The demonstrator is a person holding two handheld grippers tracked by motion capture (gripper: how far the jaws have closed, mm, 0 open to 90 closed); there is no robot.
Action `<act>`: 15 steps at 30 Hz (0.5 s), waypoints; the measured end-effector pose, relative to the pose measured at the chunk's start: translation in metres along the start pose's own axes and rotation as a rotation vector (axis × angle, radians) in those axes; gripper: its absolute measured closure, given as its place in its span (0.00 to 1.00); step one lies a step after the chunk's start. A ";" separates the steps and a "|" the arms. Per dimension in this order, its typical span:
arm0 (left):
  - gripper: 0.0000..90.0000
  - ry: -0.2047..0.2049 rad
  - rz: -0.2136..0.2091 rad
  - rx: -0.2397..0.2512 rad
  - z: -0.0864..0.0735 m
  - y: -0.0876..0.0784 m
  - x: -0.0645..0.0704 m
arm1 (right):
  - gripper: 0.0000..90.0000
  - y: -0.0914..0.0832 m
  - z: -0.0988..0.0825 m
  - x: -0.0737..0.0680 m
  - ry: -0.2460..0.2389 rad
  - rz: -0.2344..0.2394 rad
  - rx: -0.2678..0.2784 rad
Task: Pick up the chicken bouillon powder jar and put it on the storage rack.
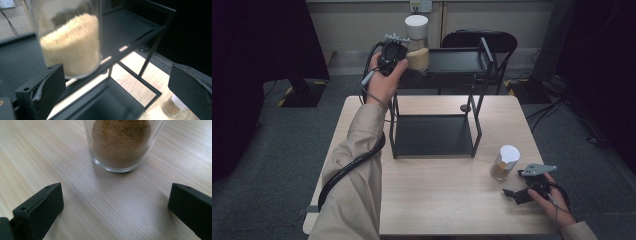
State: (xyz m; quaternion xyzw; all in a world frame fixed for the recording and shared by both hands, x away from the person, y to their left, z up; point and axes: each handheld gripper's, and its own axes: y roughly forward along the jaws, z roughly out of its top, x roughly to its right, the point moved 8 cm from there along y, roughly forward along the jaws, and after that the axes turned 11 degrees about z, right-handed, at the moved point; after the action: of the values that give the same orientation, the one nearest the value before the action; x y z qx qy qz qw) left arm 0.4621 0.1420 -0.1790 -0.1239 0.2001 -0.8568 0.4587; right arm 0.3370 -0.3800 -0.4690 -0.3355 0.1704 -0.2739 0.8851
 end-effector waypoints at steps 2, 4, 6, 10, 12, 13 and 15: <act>0.01 0.007 -0.005 -0.001 -0.005 -0.001 0.000 | 0.00 0.000 0.000 0.000 0.000 0.000 0.000; 0.01 0.005 -0.012 0.007 -0.009 -0.002 0.000 | 0.00 0.000 0.000 0.000 0.000 0.000 0.000; 0.01 0.002 -0.022 0.020 -0.014 -0.003 0.000 | 0.00 0.000 0.000 0.000 0.000 0.000 0.000; 0.01 0.000 -0.032 0.028 -0.023 -0.003 0.000 | 0.00 0.000 0.000 0.000 0.000 0.000 0.000; 0.01 -0.002 -0.039 0.026 -0.028 -0.002 0.001 | 0.00 0.000 0.000 0.000 0.000 0.000 0.000; 0.01 -0.002 -0.043 0.026 -0.030 -0.001 0.001 | 0.00 0.000 0.000 0.000 0.000 0.000 0.000; 0.01 -0.006 -0.048 0.022 -0.036 0.000 0.002 | 0.00 0.000 0.000 0.000 0.000 0.000 0.000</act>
State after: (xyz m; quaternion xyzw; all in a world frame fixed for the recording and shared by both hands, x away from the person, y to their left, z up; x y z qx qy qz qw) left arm 0.4471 0.1482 -0.2106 -0.1263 0.1864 -0.8693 0.4401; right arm 0.3370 -0.3801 -0.4690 -0.3355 0.1702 -0.2739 0.8851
